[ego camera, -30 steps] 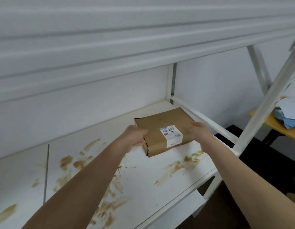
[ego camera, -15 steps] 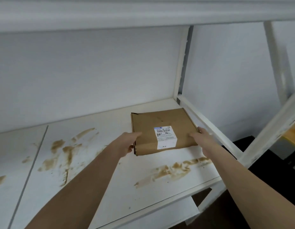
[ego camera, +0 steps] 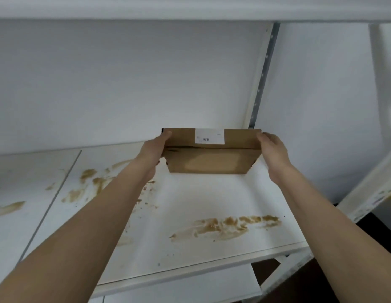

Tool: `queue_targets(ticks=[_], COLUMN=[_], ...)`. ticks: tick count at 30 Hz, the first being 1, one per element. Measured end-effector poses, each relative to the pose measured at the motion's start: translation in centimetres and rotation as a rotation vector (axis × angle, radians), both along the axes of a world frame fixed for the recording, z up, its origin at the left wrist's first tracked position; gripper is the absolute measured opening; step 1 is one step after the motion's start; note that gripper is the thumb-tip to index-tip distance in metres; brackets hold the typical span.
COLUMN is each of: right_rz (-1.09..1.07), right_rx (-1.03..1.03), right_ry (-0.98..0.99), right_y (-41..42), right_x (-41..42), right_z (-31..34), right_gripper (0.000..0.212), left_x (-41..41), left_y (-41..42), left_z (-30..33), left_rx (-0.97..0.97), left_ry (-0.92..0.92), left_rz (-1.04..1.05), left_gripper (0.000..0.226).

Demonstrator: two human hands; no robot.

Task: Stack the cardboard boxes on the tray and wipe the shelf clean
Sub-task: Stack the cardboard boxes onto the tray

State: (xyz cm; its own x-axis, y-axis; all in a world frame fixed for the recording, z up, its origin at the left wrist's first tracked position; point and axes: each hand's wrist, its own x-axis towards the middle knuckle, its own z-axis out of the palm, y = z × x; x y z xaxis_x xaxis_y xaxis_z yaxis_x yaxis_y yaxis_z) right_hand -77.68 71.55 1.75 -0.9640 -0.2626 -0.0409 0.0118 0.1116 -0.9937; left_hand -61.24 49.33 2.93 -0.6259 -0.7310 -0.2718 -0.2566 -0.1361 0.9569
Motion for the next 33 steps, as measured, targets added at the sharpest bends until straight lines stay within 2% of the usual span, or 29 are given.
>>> queue_targets(ticks=[4,7,10,19,24,28,33], right_rz=[0.077,0.126,0.109,0.046,0.022,-0.006,-0.014], right_rx=[-0.073,-0.074,-0.046,-0.047,-0.024,-0.012,0.008], right_ry=[0.015,0.031,0.088,0.027,-0.006,0.007,0.026], right_y=[-0.2,-0.1,0.4,1.6,1.9,1.9,1.5], right_x=[0.5,0.9,0.5,-0.7,-0.8,-0.7,-0.6], right_z=[0.7,0.3,-0.4,-2.2,-2.5,-2.3,-2.1], right_gripper=[0.040,0.029,0.027,0.033,0.030,0.026,0.031], left_x=[0.7,1.0,1.1,1.0,0.9,1.0,1.6], left_y=[0.6,0.7,0.5,0.9,1.0,0.9,1.1], left_z=[0.5,-0.1,-0.9,-2.2,-2.7,-2.8,-2.4], left_rx=[0.022,-0.007,-0.066,-0.101,-0.143,-0.177,-0.182], left_ry=[0.132,0.164,0.144,0.116,0.071,0.039,0.003], left_rz=[-0.015,0.001,0.078,0.133,0.120,0.124,0.152], left_gripper=[0.021,0.030,0.035,0.030,0.014,0.022,0.021])
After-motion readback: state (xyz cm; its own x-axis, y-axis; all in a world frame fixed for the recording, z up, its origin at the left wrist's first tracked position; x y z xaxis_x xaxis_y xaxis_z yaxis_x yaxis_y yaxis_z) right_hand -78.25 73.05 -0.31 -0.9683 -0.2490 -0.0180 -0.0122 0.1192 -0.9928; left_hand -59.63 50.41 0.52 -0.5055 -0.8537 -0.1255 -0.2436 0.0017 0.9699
